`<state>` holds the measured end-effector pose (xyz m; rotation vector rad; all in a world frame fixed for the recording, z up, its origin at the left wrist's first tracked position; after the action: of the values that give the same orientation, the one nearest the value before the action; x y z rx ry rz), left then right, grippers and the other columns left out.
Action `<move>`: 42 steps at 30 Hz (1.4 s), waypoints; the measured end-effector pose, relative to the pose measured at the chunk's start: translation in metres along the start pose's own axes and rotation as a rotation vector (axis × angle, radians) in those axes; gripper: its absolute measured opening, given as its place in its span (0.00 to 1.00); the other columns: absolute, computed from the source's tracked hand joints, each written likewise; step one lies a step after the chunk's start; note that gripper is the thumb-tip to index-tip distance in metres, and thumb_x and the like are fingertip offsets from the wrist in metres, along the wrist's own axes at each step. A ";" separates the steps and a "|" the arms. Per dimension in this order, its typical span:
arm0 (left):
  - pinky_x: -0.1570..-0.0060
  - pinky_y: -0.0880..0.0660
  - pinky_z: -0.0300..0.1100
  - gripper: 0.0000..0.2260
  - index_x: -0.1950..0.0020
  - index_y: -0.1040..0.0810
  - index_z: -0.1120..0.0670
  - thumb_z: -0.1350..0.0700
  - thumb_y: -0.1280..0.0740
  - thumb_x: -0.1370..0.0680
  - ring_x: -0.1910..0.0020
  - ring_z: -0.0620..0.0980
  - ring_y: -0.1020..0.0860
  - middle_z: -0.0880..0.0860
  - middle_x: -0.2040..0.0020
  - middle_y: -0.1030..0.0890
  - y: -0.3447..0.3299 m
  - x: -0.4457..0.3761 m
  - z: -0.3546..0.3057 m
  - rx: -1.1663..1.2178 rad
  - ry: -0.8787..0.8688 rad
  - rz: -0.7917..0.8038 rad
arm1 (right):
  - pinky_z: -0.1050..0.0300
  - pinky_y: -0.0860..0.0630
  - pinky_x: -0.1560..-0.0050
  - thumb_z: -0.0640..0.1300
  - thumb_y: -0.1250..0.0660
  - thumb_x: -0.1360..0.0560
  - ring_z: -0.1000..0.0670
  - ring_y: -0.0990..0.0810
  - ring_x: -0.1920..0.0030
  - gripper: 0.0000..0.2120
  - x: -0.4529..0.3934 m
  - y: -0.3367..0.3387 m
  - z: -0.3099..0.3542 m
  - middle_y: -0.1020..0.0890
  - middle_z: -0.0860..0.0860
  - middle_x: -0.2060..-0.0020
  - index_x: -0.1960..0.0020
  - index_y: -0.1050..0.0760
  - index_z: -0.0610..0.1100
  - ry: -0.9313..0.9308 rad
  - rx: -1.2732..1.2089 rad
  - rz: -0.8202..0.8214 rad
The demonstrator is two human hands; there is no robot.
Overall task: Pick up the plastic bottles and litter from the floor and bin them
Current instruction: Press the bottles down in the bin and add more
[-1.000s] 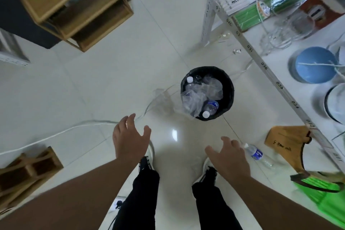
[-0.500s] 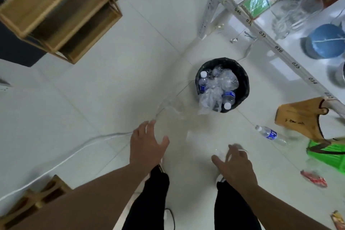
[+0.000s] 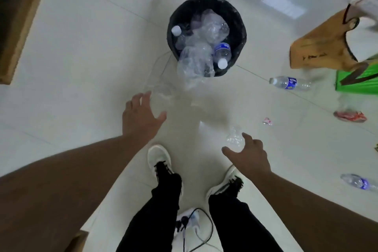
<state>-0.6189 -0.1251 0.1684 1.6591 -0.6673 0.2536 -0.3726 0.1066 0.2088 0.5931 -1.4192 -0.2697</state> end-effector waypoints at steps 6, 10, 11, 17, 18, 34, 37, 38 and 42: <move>0.29 0.32 0.63 0.44 0.17 0.43 0.46 0.30 0.31 0.26 0.22 0.65 0.37 0.58 0.18 0.39 -0.104 -0.094 -0.011 -0.147 -0.053 -0.003 | 0.39 0.27 0.32 0.70 0.28 0.30 0.34 0.33 0.24 0.49 -0.123 -0.064 -0.056 0.42 0.47 0.19 0.16 0.46 0.61 -0.039 -0.095 -0.026; 0.31 0.30 0.64 0.42 0.17 0.44 0.44 0.34 0.30 0.25 0.23 0.66 0.38 0.58 0.16 0.45 -0.162 -0.136 -0.011 -0.173 -0.014 -0.035 | 0.34 0.28 0.29 0.73 0.28 0.31 0.30 0.33 0.24 0.49 -0.198 -0.111 -0.083 0.44 0.45 0.19 0.17 0.48 0.65 -0.062 -0.130 -0.056; 0.31 0.29 0.64 0.40 0.17 0.45 0.44 0.37 0.29 0.23 0.23 0.66 0.38 0.58 0.16 0.45 -0.176 -0.144 -0.011 -0.176 -0.017 -0.046 | 0.34 0.29 0.29 0.72 0.28 0.30 0.29 0.34 0.24 0.48 -0.216 -0.124 -0.089 0.44 0.45 0.18 0.17 0.47 0.65 -0.058 -0.136 -0.073; 0.33 0.27 0.56 0.27 0.21 0.36 0.51 0.63 0.39 0.20 0.35 0.63 0.26 0.59 0.28 0.32 -0.236 -0.160 0.000 0.031 -0.051 -0.074 | 0.37 0.24 0.40 0.50 0.33 0.19 0.32 0.28 0.38 0.21 -0.293 -0.178 -0.099 0.32 0.40 0.35 0.27 0.32 0.54 0.120 -0.175 -0.272; 0.34 0.27 0.54 0.23 0.24 0.31 0.55 0.64 0.41 0.19 0.36 0.63 0.25 0.60 0.31 0.28 -0.240 -0.156 0.000 -0.004 -0.053 -0.066 | 0.38 0.24 0.42 0.45 0.35 0.18 0.32 0.26 0.42 0.16 -0.298 -0.181 -0.101 0.29 0.38 0.39 0.31 0.30 0.48 0.176 -0.151 -0.303; 0.54 0.30 0.50 0.08 0.55 0.31 0.55 0.51 0.38 0.22 0.55 0.57 0.28 0.54 0.54 0.26 -0.110 0.043 -0.036 0.114 0.075 0.073 | 0.50 0.27 0.51 0.54 0.35 0.21 0.39 0.24 0.52 0.12 -0.091 -0.043 -0.072 0.28 0.49 0.56 0.51 0.25 0.45 0.049 -0.177 -0.257; 0.59 0.36 0.48 0.09 0.56 0.35 0.53 0.58 0.35 0.22 0.60 0.53 0.31 0.50 0.58 0.33 -0.064 0.073 -0.045 0.204 0.039 0.029 | 0.48 0.24 0.55 0.48 0.35 0.23 0.40 0.24 0.57 0.07 -0.043 -0.022 -0.071 0.26 0.45 0.53 0.56 0.27 0.45 0.058 -0.132 -0.295; 0.60 0.35 0.49 0.10 0.57 0.36 0.52 0.59 0.35 0.23 0.61 0.52 0.31 0.50 0.58 0.33 -0.051 0.082 -0.046 0.222 0.021 0.013 | 0.47 0.22 0.55 0.47 0.36 0.23 0.41 0.23 0.60 0.09 -0.026 -0.014 -0.067 0.25 0.45 0.55 0.61 0.29 0.46 0.044 -0.149 -0.303; 0.61 0.30 0.50 0.13 0.57 0.37 0.49 0.62 0.34 0.24 0.63 0.48 0.31 0.51 0.56 0.33 0.009 0.113 -0.050 0.345 0.026 -0.022 | 0.50 0.28 0.62 0.48 0.38 0.22 0.40 0.24 0.64 0.13 0.041 0.014 -0.049 0.23 0.45 0.67 0.63 0.33 0.44 0.008 -0.228 -0.285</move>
<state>-0.5223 -0.1097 0.2453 1.9871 -0.6100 0.3905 -0.3209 0.1086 0.2490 0.6057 -1.2728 -0.6465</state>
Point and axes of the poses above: each hand's wrist, its own x-axis away from the middle knuckle, its own y-axis out of the back of the hand, z = x × y, the point moved 3 cm from there along -x, towards the middle knuckle
